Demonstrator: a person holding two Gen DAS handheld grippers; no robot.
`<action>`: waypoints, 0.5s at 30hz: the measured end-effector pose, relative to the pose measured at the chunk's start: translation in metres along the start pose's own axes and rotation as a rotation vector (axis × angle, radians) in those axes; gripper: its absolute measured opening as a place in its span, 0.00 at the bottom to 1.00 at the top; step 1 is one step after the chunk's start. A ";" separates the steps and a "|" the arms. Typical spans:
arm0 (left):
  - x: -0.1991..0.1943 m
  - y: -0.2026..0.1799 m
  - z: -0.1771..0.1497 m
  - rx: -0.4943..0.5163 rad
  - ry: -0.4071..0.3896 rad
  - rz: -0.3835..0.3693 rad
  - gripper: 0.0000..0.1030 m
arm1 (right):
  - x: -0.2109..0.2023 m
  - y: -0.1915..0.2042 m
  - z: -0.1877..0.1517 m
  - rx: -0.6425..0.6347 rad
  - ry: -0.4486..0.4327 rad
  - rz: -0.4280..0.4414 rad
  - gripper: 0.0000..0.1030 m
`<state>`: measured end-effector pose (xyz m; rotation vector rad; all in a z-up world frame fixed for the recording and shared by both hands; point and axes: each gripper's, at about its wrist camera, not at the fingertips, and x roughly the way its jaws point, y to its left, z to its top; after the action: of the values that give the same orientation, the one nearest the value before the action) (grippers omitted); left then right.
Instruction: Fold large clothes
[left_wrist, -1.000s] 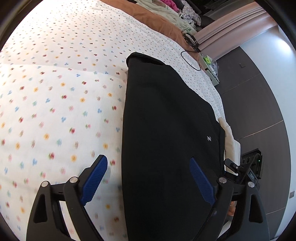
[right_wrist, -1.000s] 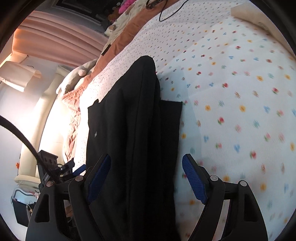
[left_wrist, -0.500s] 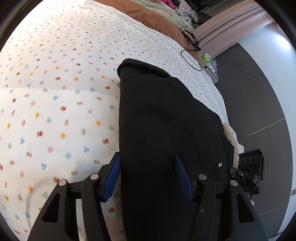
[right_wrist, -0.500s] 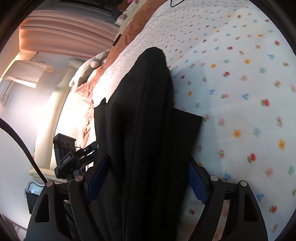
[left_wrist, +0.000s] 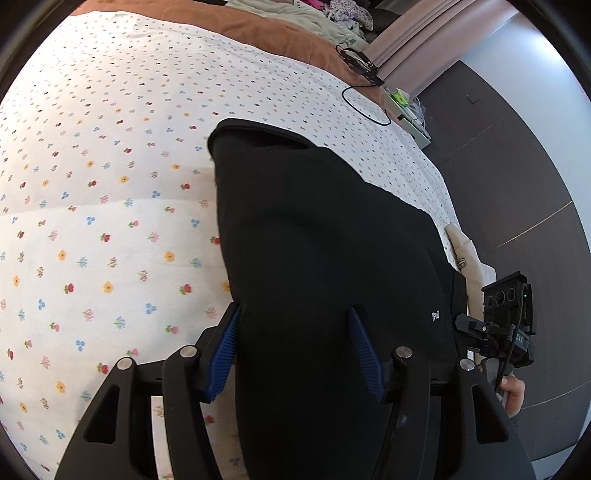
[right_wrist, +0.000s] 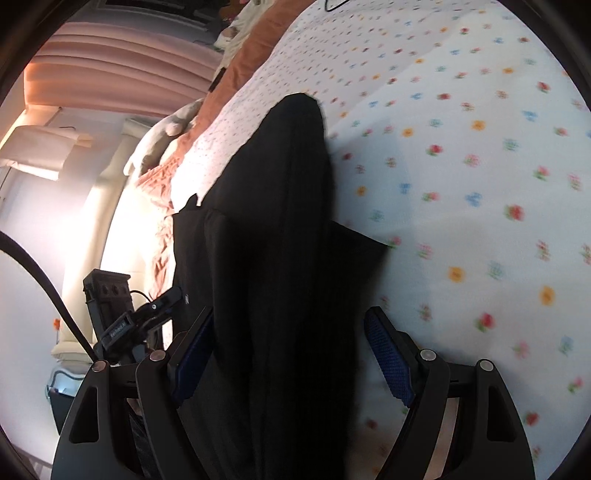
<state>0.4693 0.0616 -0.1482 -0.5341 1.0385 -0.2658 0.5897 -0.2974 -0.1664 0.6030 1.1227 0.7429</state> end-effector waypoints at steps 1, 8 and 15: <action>0.000 0.004 0.000 -0.009 0.005 -0.005 0.57 | -0.001 -0.002 -0.001 0.009 -0.002 0.007 0.77; 0.001 0.028 -0.008 -0.108 0.016 -0.086 0.57 | 0.014 0.000 0.010 0.027 0.022 0.058 0.77; 0.019 0.044 -0.007 -0.176 0.038 -0.150 0.62 | 0.035 -0.002 0.030 0.032 0.040 0.086 0.76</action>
<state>0.4708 0.0875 -0.1889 -0.7699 1.0660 -0.3200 0.6271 -0.2730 -0.1776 0.6697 1.1528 0.8153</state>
